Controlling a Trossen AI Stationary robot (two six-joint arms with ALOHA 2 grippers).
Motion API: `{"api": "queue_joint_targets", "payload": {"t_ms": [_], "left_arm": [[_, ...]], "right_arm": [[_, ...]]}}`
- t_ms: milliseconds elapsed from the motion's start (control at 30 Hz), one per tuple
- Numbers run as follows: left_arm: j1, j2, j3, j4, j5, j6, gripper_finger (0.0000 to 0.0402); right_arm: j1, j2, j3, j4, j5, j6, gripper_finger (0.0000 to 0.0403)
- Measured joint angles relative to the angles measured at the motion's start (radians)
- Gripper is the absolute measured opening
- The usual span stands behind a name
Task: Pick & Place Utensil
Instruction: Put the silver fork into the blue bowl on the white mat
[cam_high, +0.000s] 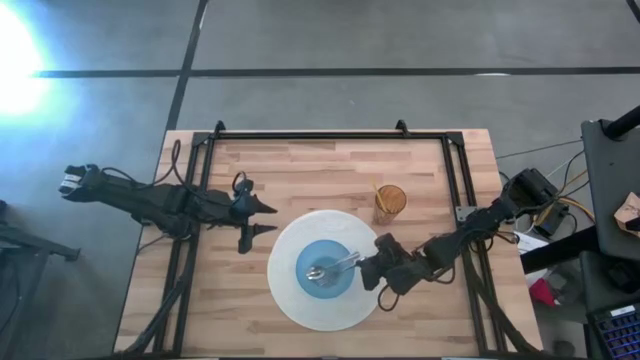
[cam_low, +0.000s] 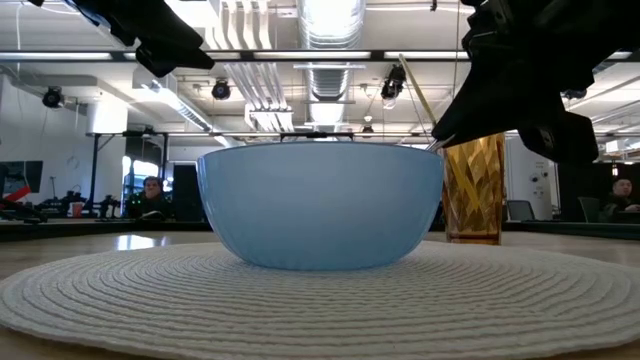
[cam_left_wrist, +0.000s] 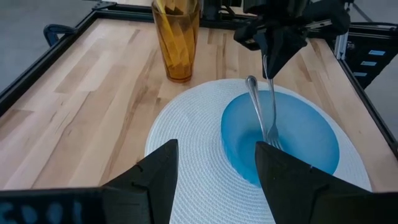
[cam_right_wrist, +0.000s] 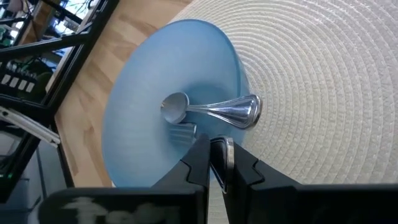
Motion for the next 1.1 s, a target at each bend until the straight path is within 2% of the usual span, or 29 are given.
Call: {"api": "queue_joint_targets", "payload": {"t_ms": [200, 767, 1100], "left_arm": [[0.000, 0.000, 0.003, 0.000, 0.000, 0.001, 0.0206], [0.000, 0.000, 0.004, -0.001, 0.004, 0.001, 0.0206], [0.000, 0.000, 0.004, -0.001, 0.024, 0.002, 0.0206]], "right_arm": [[0.000, -0.001, 0.001, -0.057, 0.005, 0.102, 0.0018], [0.000, -0.001, 0.001, -0.081, 0.001, 0.119, 0.0027], [0.000, 0.000, -0.002, -0.096, -0.033, 0.110, 0.0098]]}}
